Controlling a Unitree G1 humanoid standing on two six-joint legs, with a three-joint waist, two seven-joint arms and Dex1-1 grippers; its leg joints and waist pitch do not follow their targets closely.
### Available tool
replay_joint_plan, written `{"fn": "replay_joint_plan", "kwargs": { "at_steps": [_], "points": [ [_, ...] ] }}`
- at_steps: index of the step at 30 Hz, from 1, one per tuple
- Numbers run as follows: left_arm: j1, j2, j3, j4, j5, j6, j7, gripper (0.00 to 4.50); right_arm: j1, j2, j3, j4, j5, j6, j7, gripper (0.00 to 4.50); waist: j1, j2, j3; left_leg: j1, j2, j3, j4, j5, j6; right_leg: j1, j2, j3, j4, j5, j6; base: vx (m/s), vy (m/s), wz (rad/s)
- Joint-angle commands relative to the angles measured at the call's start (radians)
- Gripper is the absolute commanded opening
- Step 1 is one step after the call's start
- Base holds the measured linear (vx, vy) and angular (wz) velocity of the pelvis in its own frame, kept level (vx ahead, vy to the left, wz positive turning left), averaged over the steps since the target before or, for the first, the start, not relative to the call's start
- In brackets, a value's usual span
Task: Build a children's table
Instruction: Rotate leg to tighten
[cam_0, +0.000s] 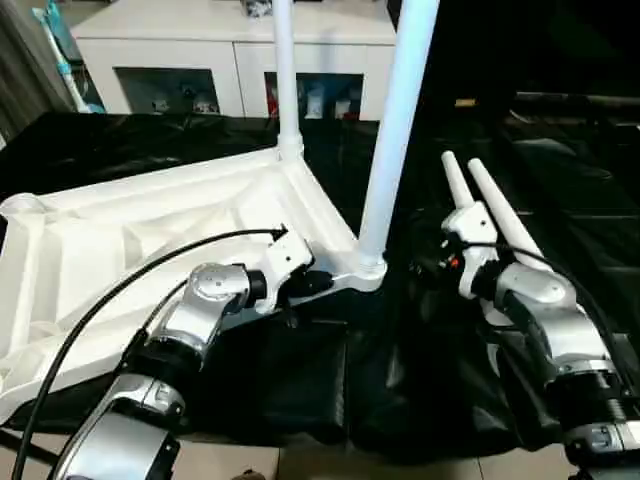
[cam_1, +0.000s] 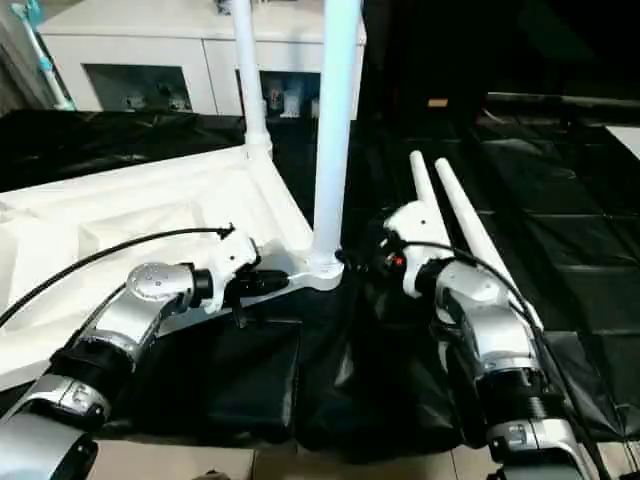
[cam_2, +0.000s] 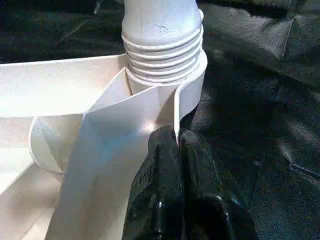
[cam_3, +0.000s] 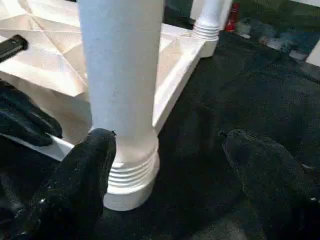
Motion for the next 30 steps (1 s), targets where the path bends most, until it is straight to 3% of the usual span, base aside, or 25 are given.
{"fn": "replay_joint_plan", "kwargs": {
  "at_steps": [1, 11, 16, 24, 30],
  "points": [
    [0.009, -0.005, -0.019, 0.025, 0.022, 0.025, 0.001, 0.43, -0.001, -0.001, 0.014, -0.022, 0.005, 0.000, 0.012, 3.90, -0.001, -0.016, -0.062, 0.009, 0.057, -0.018, -0.061, -0.172, 0.089, 0.052, -0.092, 0.051, -0.071, -0.217, -0.180, 0.000, 0.000, 0.00],
    [-0.001, 0.012, -0.017, 0.033, 0.038, 0.053, 0.040, 0.66, -0.019, 0.021, 0.025, -0.006, 0.002, -0.006, 0.011, 3.90, -0.006, -0.018, -0.056, 0.011, 0.057, -0.021, -0.066, -0.220, 0.069, 0.047, -0.093, 0.051, -0.084, -0.337, -0.147, 0.000, 0.000, 0.00],
    [-0.002, 0.009, -0.010, 0.025, 0.029, 0.135, 0.038, 0.66, -0.018, 0.021, 0.024, -0.008, 0.002, -0.004, 0.012, 3.90, -0.011, -0.017, -0.056, 0.012, 0.057, -0.021, -0.067, -0.228, 0.064, 0.046, -0.093, 0.052, -0.084, -0.346, -0.150, 0.000, 0.000, 0.00],
    [-0.015, 0.007, -0.015, 0.042, 0.035, 0.174, 0.045, 0.66, -0.020, 0.024, 0.023, -0.003, 0.002, -0.005, 0.008, 3.90, -0.013, -0.016, -0.056, 0.010, 0.055, -0.021, -0.065, -0.224, 0.069, 0.046, -0.092, 0.051, -0.087, -0.345, -0.150, 0.000, 0.000, 0.00],
    [-0.012, 0.008, -0.016, 0.029, 0.033, 0.188, 0.045, 0.07, -0.017, 0.024, 0.026, -0.005, -0.001, -0.005, 0.008, 3.90, -0.013, -0.018, -0.056, 0.011, 0.056, -0.021, -0.066, -0.232, 0.068, 0.045, -0.091, 0.051, -0.088, -0.356, -0.148, 0.000, 0.000, 0.00]
  ]
}}
